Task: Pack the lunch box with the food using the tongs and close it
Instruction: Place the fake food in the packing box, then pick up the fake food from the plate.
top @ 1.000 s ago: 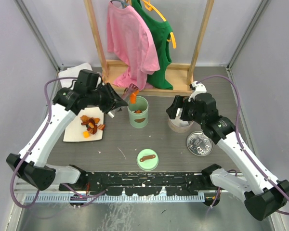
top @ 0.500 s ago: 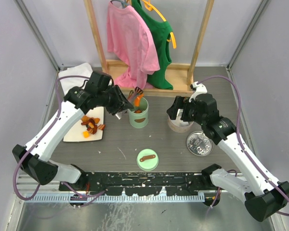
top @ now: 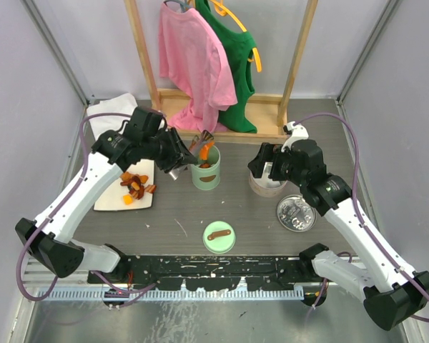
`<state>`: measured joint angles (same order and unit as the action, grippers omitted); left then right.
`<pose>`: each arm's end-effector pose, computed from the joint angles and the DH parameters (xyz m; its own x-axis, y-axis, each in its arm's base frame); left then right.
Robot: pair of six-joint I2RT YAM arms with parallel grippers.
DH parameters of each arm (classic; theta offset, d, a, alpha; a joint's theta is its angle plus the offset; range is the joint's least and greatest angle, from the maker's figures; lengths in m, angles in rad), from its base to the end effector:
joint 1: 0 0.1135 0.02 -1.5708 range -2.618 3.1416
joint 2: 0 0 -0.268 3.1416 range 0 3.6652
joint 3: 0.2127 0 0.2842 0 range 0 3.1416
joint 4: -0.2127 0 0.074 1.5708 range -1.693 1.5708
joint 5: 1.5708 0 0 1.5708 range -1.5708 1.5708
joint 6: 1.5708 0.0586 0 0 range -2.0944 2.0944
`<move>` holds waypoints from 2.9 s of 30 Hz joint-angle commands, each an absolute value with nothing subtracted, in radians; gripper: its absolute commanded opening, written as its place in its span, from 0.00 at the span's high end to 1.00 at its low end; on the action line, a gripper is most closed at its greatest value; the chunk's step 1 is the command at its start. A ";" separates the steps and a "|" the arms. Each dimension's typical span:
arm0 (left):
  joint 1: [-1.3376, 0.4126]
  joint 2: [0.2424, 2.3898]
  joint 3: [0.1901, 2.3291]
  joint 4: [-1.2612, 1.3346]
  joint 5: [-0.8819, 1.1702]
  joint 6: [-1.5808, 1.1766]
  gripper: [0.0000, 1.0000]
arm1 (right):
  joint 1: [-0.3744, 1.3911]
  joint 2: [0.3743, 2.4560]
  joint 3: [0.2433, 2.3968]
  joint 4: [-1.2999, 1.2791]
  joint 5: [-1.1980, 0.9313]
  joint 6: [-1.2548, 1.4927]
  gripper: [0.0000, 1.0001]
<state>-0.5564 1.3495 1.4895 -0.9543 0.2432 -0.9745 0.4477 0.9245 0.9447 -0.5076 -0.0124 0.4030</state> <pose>0.2623 -0.1798 0.3780 -0.8871 -0.3940 -0.2406 -0.1443 0.7316 -0.6663 0.2271 0.1099 0.3309 -0.5620 0.1652 -0.8105 -0.2417 0.9043 0.3519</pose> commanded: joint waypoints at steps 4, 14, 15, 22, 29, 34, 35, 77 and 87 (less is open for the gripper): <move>-0.560 1.307 1.545 -0.961 0.258 -0.926 0.59 | 0.445 0.902 0.994 -0.487 -0.005 0.419 0.00; -0.560 1.293 1.554 -0.976 0.273 -0.911 0.54 | 0.444 0.900 0.988 -0.492 -0.003 0.428 0.00; -0.560 1.293 1.558 -0.974 0.276 -0.909 0.54 | 0.444 0.900 0.988 -0.492 -0.003 0.429 0.00; -0.559 1.253 1.594 -1.056 0.164 -0.883 0.54 | 0.445 0.898 0.981 -0.500 0.021 0.425 0.00; -0.540 1.191 1.596 -1.239 -0.084 -0.868 0.55 | 0.444 0.892 0.968 -0.534 0.086 0.417 0.00; -0.491 1.126 1.522 -1.335 -0.177 -0.875 0.55 | 0.444 0.881 0.951 -0.544 0.128 0.430 0.00; -0.477 1.108 1.499 -1.343 -0.181 -0.875 0.55 | 0.444 0.882 0.947 -0.546 0.138 0.434 0.00; -0.192 1.252 1.227 -1.194 -0.052 -0.525 0.59 | 0.444 0.905 0.940 -0.562 0.101 0.507 0.00; -0.188 1.262 1.238 -1.243 -0.095 -0.491 0.61 | 0.443 0.907 0.933 -0.559 0.098 0.506 0.00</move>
